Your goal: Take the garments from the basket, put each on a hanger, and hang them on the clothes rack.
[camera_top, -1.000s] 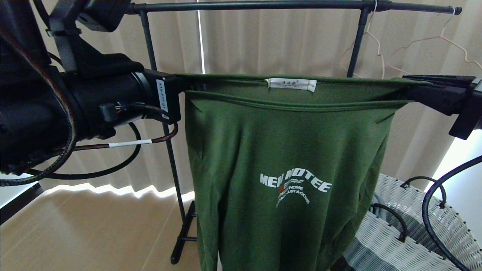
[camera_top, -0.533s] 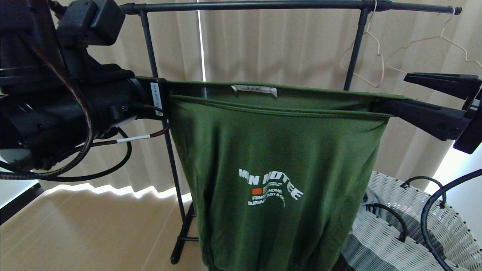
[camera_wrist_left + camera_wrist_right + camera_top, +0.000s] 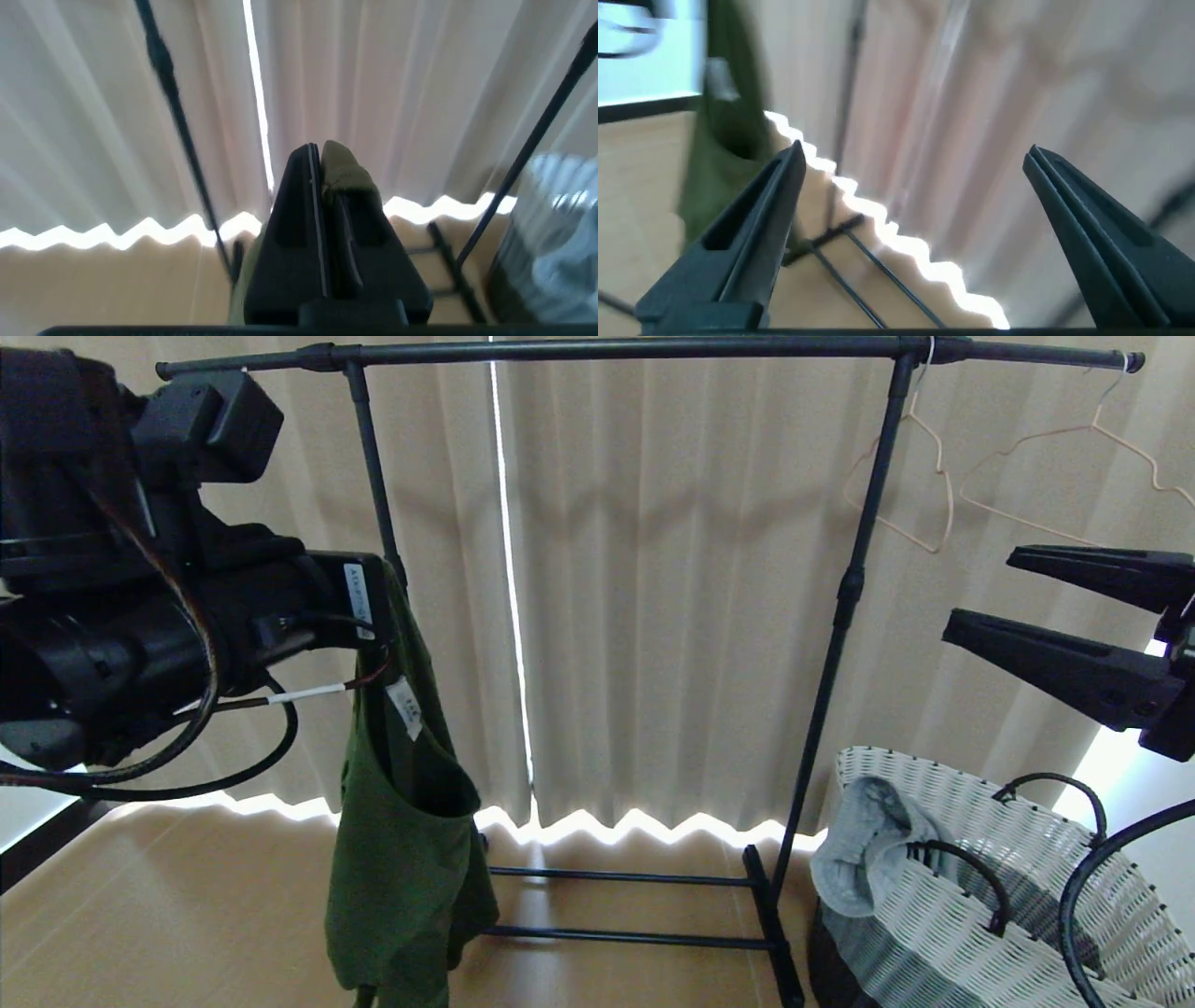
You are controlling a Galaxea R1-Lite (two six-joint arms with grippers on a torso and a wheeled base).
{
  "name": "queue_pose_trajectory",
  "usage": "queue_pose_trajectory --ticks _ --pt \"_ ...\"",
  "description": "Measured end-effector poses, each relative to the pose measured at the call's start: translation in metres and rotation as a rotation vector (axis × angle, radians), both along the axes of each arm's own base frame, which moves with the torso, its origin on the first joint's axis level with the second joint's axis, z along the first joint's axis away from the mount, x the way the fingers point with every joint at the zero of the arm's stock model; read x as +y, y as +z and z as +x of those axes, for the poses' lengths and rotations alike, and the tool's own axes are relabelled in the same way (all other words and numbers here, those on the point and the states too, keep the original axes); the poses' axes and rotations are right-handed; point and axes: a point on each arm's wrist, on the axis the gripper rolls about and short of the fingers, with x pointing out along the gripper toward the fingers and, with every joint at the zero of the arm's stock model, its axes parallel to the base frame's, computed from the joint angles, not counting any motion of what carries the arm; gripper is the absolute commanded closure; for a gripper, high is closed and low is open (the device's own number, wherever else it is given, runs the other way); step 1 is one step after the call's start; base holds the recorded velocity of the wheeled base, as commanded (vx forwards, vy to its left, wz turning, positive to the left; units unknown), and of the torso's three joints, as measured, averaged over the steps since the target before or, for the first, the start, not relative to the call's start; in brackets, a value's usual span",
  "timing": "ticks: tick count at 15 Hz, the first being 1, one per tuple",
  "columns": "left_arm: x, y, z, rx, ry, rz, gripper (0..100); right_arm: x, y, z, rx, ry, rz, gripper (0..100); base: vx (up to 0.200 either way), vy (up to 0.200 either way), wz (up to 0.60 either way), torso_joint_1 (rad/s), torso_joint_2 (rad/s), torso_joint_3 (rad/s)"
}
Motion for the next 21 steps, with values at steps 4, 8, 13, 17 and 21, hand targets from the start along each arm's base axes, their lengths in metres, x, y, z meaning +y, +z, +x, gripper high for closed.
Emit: queue_pose_trajectory --ticks 4,8,13,17,21 --pt "0.033 -0.026 -0.026 0.059 0.062 0.061 100 -0.018 -0.019 0.006 0.062 -0.343 -0.072 0 0.000 0.000 0.00 0.000 0.00 0.000" --pt "0.071 -0.049 -0.061 0.077 0.149 0.071 100 -0.034 -0.035 -0.004 0.050 -0.482 -0.184 0 0.000 0.000 0.00 0.000 0.00 0.000" --pt "0.087 -0.076 -0.105 0.006 0.014 -0.081 100 -0.052 -0.038 -0.023 0.004 -0.582 -0.218 0 0.000 0.000 0.00 0.000 0.00 0.000" --pt "0.093 -0.079 -0.112 -0.004 -0.022 -0.096 100 -0.055 -0.039 -0.027 -0.007 -0.602 -0.202 0 0.000 0.000 0.00 0.000 0.00 0.000" --pt "0.095 -0.079 -0.115 -0.015 -0.008 -0.100 100 -0.056 -0.047 -0.029 -0.040 -0.610 -0.177 0 0.000 0.000 0.00 0.000 0.00 0.000"
